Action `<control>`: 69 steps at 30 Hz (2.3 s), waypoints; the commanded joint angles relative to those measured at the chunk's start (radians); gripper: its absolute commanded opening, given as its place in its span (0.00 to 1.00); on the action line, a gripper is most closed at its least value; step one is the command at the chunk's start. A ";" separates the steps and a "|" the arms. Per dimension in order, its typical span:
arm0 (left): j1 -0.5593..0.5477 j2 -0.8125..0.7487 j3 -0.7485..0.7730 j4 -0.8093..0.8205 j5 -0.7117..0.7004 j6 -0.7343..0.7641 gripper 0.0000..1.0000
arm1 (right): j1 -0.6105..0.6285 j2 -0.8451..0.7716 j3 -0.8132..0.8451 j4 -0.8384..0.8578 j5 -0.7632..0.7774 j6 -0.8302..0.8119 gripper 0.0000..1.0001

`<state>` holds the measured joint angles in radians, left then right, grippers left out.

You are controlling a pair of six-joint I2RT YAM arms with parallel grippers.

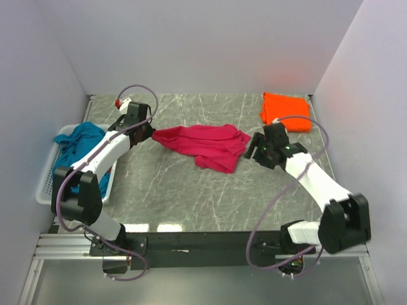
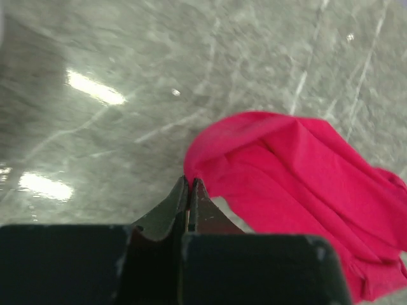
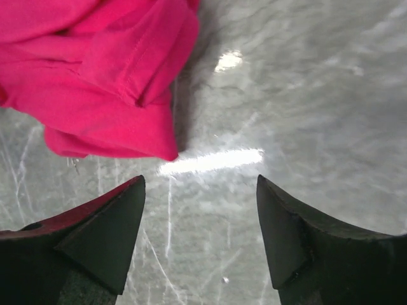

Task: Fold and stack the t-shirts
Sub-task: Flatten the tshirt out

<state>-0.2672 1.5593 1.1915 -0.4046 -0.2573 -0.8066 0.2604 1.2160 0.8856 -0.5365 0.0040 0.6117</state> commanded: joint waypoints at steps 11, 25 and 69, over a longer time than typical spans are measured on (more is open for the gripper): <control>0.069 -0.199 0.002 -0.235 -0.509 -0.170 0.01 | 0.005 0.398 0.318 0.073 0.071 0.131 0.67; 0.077 -0.163 -0.013 -0.154 -0.438 -0.105 0.00 | 0.040 0.865 0.834 -0.060 0.082 0.053 0.60; 0.111 -0.289 -0.041 -0.076 -0.287 -0.077 0.00 | 0.135 0.662 0.820 -0.043 0.345 0.037 0.00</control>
<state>-0.1604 1.3785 1.1484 -0.5354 -0.5751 -0.8951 0.3950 2.1216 1.7374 -0.6418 0.1730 0.6785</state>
